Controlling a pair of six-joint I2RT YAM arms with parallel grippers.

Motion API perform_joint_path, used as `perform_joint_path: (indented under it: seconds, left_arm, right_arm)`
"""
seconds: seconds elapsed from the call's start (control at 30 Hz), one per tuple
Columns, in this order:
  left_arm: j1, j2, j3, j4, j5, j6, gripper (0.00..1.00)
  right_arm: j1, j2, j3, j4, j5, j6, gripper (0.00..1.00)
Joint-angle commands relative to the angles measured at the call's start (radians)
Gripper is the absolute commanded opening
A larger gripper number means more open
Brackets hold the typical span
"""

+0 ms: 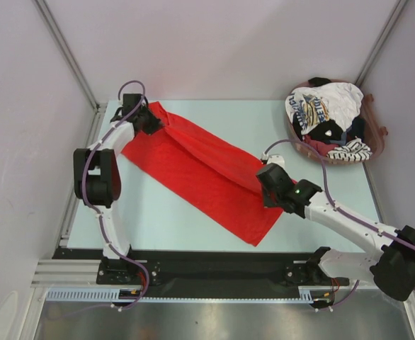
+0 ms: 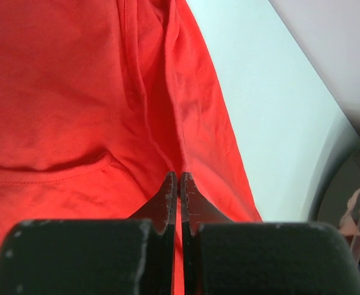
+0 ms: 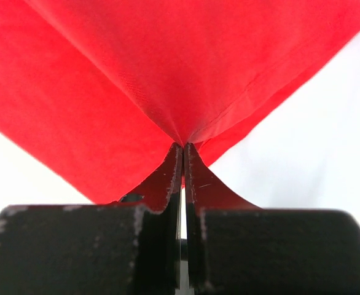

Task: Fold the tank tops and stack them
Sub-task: Fold the tank top

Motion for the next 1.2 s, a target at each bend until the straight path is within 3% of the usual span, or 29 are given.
perform_joint_path:
  seconds: [0.0, 0.7, 1.17]
  left_arm:
    - [0.025, -0.102, -0.036, 0.025, 0.025, 0.014, 0.0]
    - [0.096, -0.247, -0.318, 0.131, 0.1, 0.028, 0.0]
    - [0.14, -0.268, -0.417, 0.18, 0.128, 0.042, 0.0]
  right_arm:
    - [0.051, -0.024, 0.043, -0.034, 0.011, 0.024, 0.0]
    - [0.325, -0.013, -0.004, -0.093, 0.037, 0.231, 0.0]
    - [0.401, 0.016, -0.101, -0.046, 0.005, 0.308, 0.0]
